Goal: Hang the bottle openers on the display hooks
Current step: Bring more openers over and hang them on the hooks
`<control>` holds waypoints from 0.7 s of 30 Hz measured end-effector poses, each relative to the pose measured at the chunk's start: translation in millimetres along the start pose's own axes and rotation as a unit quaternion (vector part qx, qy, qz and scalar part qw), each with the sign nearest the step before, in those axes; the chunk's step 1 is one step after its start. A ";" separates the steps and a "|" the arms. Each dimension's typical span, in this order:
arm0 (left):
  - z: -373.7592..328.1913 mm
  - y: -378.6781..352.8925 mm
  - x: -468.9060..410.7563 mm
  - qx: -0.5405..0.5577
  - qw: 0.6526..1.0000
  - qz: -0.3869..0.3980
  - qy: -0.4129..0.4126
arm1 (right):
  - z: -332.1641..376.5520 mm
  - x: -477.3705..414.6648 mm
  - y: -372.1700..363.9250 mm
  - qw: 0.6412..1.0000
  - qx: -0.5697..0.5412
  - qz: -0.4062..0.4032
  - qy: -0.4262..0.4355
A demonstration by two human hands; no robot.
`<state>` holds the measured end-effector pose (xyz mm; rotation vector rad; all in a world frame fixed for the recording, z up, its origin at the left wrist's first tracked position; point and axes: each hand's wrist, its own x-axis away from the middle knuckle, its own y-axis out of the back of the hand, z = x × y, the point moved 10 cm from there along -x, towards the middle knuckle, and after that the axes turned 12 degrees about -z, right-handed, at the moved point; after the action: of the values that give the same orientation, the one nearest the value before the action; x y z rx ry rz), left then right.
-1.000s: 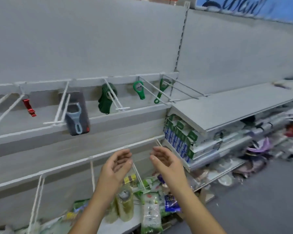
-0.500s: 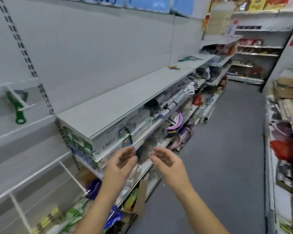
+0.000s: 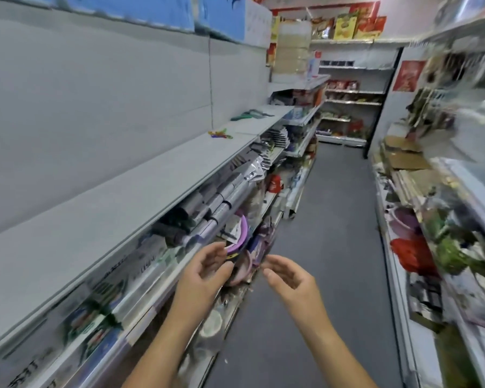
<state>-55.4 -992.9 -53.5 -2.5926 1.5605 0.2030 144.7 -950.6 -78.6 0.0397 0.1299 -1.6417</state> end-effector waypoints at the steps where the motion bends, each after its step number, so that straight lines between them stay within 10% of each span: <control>1: 3.5 -12.8 -22.2 0.004 1.000 0.008 -0.004 | -0.6 -23.4 0.9 1.000 0.010 -0.009 0.004; 21: 60.7 -243.3 -385.8 -0.029 0.999 0.020 -0.015 | -23.3 -454.6 -0.5 0.999 0.021 -0.015 0.023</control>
<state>-22.5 -534.1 -41.8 -2.5904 1.6199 0.2948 177.5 -497.2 -54.2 0.1088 0.1315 -1.6735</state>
